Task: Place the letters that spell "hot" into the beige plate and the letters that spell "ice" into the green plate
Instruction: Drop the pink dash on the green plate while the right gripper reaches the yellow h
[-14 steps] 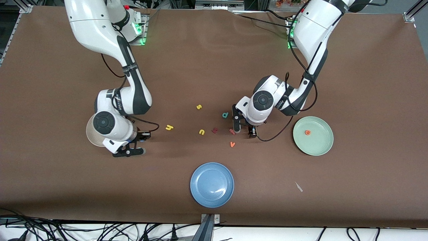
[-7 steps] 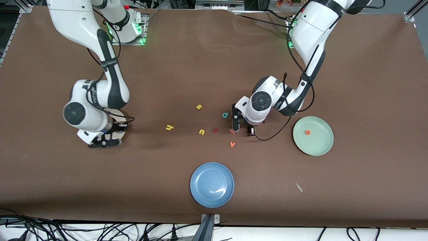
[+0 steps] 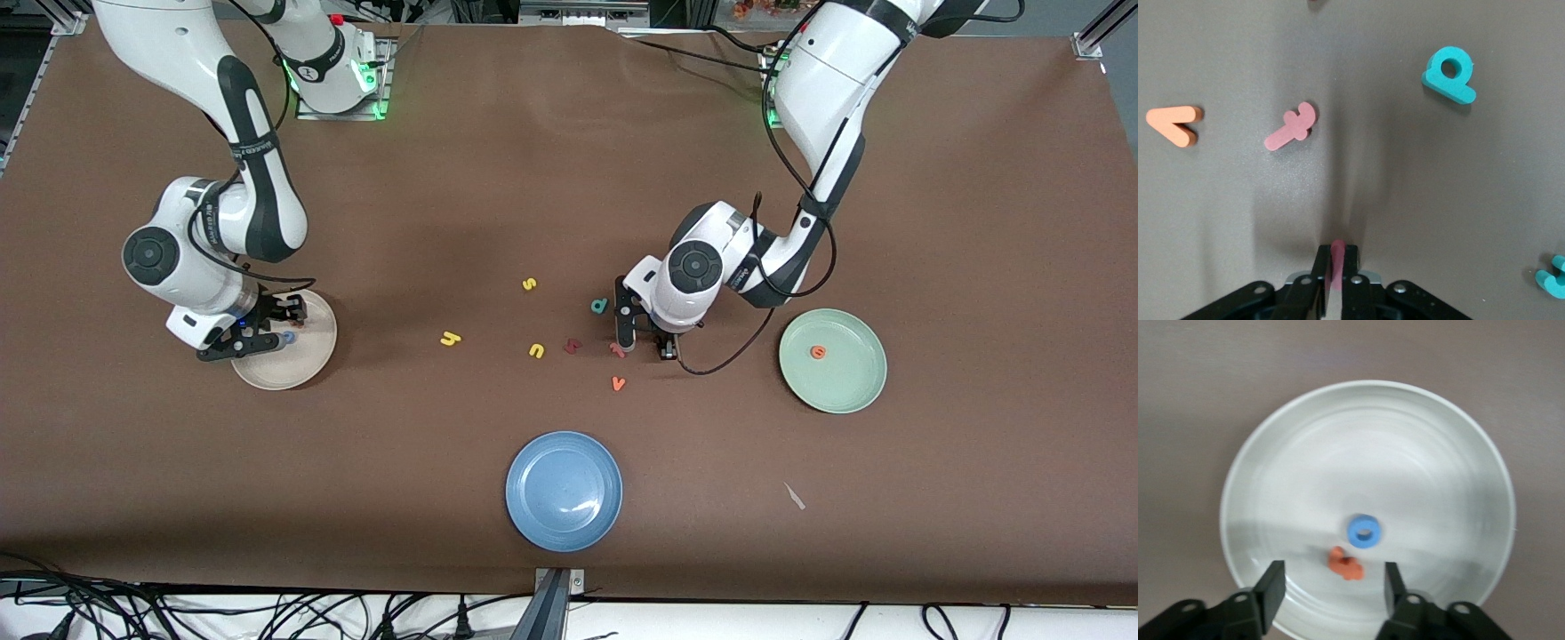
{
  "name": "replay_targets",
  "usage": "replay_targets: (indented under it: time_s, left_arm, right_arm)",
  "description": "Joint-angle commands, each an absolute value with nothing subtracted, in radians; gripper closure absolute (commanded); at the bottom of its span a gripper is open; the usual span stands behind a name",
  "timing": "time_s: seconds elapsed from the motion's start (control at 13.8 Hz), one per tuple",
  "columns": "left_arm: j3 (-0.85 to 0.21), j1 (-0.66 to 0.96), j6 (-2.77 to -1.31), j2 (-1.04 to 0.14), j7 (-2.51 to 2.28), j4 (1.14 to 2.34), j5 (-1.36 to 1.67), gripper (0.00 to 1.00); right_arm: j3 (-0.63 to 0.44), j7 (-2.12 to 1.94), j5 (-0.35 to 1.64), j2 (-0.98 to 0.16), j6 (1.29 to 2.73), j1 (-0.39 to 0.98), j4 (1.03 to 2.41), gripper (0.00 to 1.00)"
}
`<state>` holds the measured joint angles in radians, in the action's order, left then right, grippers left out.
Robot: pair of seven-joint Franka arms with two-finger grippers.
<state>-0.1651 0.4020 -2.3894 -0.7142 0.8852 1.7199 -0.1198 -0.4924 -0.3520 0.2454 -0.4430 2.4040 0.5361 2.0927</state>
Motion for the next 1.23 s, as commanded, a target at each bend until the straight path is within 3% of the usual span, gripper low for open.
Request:
replay_targets:
  time_s: [0.0, 0.43, 0.72, 1.01, 1.16]
  left_arm:
    - [-0.163, 0.388, -2.32, -0.683, 0.885, 1.714, -0.147, 1.0]
    - [-0.163, 0.253, -2.134, -0.609, 0.891, 1.71, -0.149, 1.0]
    - [-0.153, 0.138, -2.075, -0.597, 0.997, 1.71, -0.152, 1.0]
    - [-0.155, 0.011, -2.075, -0.598, 1.149, 1.721, -0.152, 1.0]
    - [-0.153, -0.001, -2.074, -0.6, 1.167, 1.724, -0.152, 1.0]
  right_arm:
    - [-0.431, -0.338, 0.265, -0.399, 2.297, 0.549, 2.039, 0.0]
    - [-0.267, -0.423, 0.226, -0.434, 2.404, 0.584, 2.014, 0.0]
    - [-0.259, -0.46, 0.204, -0.474, 2.508, 0.655, 2.019, 0.0]
    - [-0.259, -0.468, 0.201, -0.586, 2.753, 0.751, 2.04, 0.0]
    - [-0.259, -0.469, 0.201, -0.61, 2.793, 0.764, 2.037, 0.0]
